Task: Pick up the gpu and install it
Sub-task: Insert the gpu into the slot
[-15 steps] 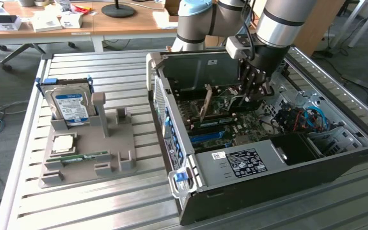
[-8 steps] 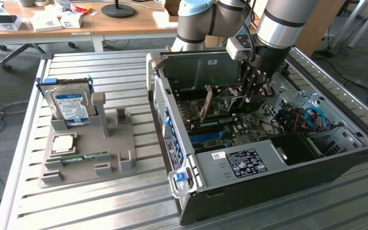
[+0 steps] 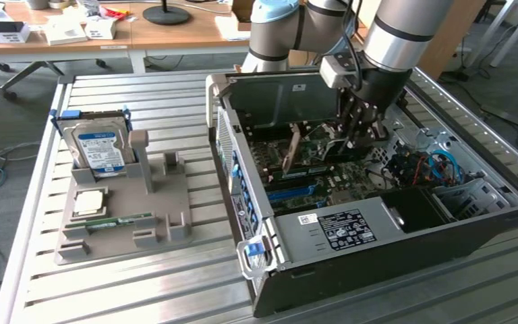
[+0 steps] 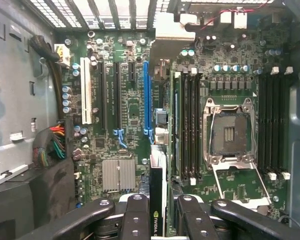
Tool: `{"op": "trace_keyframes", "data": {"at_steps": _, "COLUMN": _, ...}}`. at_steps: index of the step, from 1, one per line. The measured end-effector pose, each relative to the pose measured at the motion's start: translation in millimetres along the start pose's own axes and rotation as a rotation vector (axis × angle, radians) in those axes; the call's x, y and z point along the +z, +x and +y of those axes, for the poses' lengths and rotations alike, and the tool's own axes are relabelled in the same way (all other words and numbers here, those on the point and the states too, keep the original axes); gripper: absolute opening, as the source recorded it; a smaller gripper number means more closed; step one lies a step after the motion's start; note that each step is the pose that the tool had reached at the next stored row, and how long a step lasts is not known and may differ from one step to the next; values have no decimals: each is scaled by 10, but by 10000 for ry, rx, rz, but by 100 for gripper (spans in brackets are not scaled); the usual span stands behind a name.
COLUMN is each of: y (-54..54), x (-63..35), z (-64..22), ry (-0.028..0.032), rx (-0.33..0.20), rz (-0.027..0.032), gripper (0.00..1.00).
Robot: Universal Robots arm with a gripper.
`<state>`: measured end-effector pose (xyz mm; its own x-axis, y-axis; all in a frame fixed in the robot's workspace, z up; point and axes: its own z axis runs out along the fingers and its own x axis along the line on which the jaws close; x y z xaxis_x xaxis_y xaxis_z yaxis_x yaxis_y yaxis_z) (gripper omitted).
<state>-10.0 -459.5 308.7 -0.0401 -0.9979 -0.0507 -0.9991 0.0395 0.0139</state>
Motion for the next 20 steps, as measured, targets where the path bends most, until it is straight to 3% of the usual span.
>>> {"op": "trace_keyframes", "data": {"at_steps": 10, "y": 33, "x": -1, "z": 8, "ry": 1, "rx": -6, "rz": 0, "gripper": 26}}
{"op": "trace_keyframes", "data": {"at_steps": 20, "y": 39, "x": 2, "z": 164, "ry": 22, "rx": -6, "rz": -2, "gripper": 26}}
